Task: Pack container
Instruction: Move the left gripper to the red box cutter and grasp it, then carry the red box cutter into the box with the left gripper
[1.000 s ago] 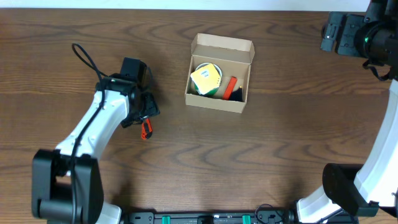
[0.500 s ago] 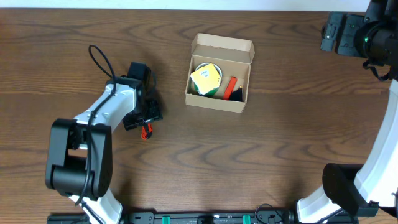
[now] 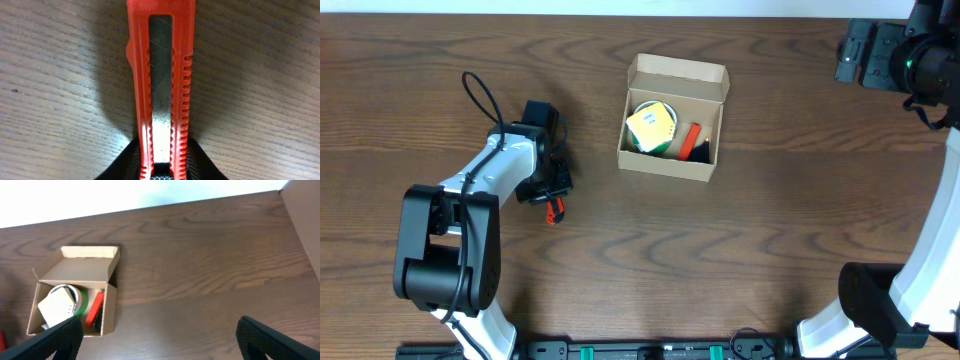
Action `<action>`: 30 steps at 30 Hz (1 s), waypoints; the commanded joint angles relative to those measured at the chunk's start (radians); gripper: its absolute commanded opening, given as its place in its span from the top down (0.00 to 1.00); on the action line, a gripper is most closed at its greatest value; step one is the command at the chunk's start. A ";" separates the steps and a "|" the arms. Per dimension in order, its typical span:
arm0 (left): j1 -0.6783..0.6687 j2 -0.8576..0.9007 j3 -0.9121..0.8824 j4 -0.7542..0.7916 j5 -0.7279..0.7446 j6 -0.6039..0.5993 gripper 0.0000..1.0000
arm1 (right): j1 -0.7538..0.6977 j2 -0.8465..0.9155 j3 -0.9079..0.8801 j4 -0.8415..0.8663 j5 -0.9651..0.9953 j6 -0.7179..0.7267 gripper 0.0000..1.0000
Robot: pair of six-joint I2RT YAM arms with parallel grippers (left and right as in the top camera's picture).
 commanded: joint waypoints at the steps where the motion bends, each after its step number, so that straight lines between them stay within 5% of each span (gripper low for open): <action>1: 0.004 0.028 -0.001 0.002 0.004 0.009 0.84 | -0.009 0.001 0.000 -0.002 0.000 0.011 0.01; 5: 0.004 0.028 0.000 0.005 0.021 0.009 0.94 | -0.009 0.001 0.000 -0.002 0.000 0.011 0.01; 13: 0.004 0.027 0.076 -0.057 0.079 0.068 0.94 | -0.009 0.001 0.000 -0.002 0.000 0.011 0.01; 30: -0.068 0.027 0.769 -0.538 0.075 0.227 0.94 | -0.009 0.001 0.000 -0.002 -0.001 0.011 0.01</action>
